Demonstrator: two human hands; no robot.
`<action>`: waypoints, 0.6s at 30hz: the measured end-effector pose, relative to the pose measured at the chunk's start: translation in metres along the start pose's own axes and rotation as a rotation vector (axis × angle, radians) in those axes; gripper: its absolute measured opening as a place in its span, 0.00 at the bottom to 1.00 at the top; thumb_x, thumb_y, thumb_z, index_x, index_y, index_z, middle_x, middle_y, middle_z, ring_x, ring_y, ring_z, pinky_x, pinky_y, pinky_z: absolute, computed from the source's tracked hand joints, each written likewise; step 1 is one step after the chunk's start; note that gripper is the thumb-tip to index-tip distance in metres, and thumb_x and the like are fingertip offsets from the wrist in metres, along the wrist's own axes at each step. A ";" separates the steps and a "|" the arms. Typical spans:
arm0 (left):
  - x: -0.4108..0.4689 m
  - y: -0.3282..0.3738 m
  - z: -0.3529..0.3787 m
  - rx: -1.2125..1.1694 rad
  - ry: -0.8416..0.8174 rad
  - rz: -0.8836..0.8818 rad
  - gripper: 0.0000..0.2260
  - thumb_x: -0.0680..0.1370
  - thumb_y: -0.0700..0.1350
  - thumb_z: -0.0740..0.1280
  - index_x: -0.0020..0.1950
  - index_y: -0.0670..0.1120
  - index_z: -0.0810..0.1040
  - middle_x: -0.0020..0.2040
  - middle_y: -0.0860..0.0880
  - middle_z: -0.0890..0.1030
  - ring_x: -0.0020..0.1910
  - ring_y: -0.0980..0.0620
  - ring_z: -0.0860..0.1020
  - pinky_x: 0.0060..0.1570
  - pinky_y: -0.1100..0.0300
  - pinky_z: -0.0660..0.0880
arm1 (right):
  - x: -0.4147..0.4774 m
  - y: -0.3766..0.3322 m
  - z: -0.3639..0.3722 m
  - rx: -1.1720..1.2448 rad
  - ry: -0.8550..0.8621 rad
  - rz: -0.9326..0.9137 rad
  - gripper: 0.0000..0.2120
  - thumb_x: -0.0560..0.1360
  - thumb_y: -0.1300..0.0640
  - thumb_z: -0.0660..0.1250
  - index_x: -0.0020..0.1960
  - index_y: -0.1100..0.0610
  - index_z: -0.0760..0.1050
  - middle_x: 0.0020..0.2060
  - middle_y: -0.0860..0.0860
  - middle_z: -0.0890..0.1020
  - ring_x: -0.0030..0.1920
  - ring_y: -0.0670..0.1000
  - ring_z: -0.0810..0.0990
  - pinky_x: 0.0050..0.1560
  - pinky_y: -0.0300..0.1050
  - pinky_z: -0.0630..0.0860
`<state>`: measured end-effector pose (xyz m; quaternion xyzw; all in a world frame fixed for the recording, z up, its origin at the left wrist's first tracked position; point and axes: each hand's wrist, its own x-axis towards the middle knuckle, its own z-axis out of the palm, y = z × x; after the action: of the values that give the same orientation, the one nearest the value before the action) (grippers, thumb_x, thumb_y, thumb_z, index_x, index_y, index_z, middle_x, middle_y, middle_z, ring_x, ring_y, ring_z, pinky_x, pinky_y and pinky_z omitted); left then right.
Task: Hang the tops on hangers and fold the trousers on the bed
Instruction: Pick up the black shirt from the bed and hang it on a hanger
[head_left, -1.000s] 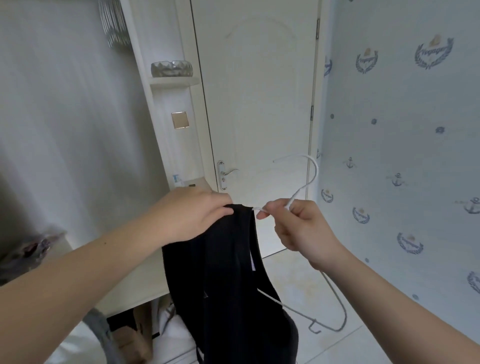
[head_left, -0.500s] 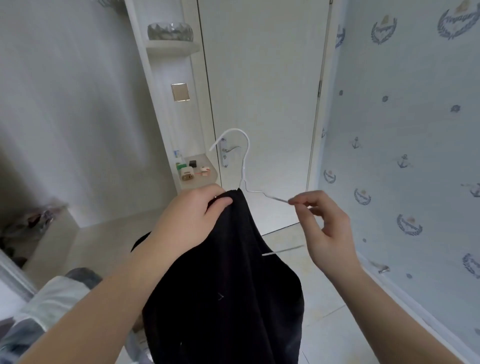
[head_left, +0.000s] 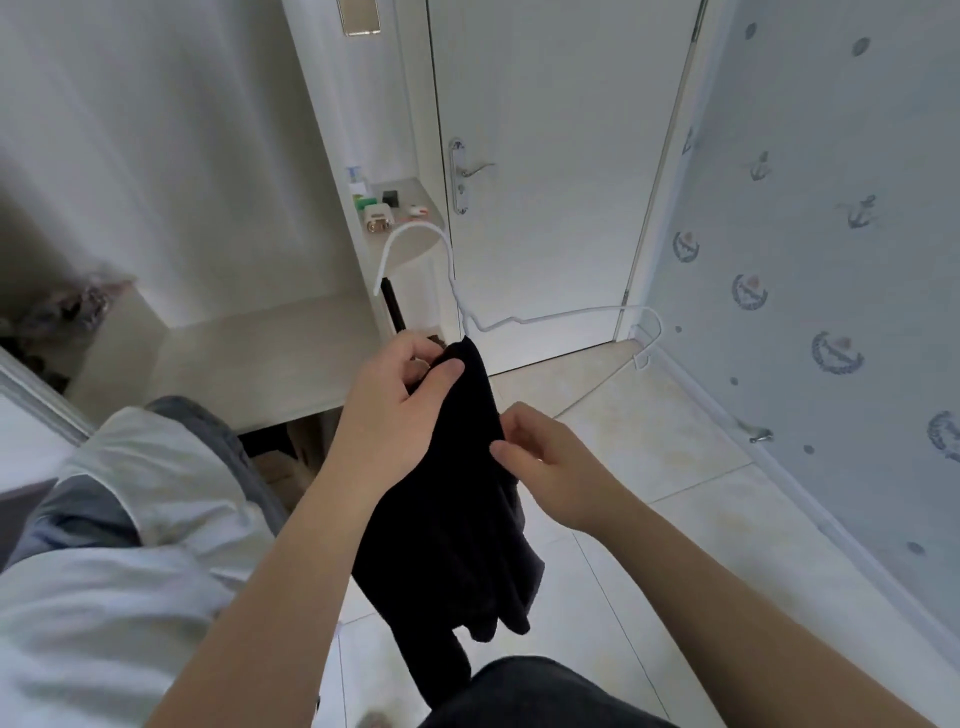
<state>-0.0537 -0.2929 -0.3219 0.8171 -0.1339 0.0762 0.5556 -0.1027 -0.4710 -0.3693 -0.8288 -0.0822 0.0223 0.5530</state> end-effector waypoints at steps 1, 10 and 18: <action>-0.002 -0.003 0.000 0.004 -0.002 -0.003 0.04 0.79 0.50 0.68 0.45 0.55 0.77 0.36 0.52 0.82 0.33 0.57 0.80 0.32 0.66 0.73 | 0.000 0.008 0.004 -0.019 -0.049 0.040 0.10 0.79 0.57 0.64 0.40 0.51 0.67 0.31 0.41 0.71 0.35 0.44 0.69 0.41 0.43 0.68; -0.013 -0.035 -0.040 0.074 0.010 -0.058 0.13 0.73 0.63 0.66 0.47 0.55 0.80 0.33 0.51 0.81 0.30 0.50 0.78 0.34 0.52 0.73 | -0.016 0.099 -0.003 -0.510 -0.171 0.219 0.10 0.78 0.46 0.66 0.48 0.53 0.75 0.41 0.46 0.81 0.51 0.46 0.78 0.76 0.57 0.49; -0.030 -0.050 -0.069 0.310 -0.149 -0.014 0.11 0.79 0.53 0.69 0.45 0.72 0.82 0.44 0.67 0.84 0.47 0.69 0.80 0.47 0.65 0.71 | -0.018 0.114 -0.053 -0.780 -0.036 0.124 0.07 0.78 0.44 0.66 0.54 0.45 0.76 0.50 0.38 0.78 0.62 0.41 0.71 0.75 0.62 0.35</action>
<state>-0.0656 -0.2069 -0.3492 0.8972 -0.1556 0.0311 0.4121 -0.1013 -0.5648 -0.4545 -0.9796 -0.0438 0.0375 0.1927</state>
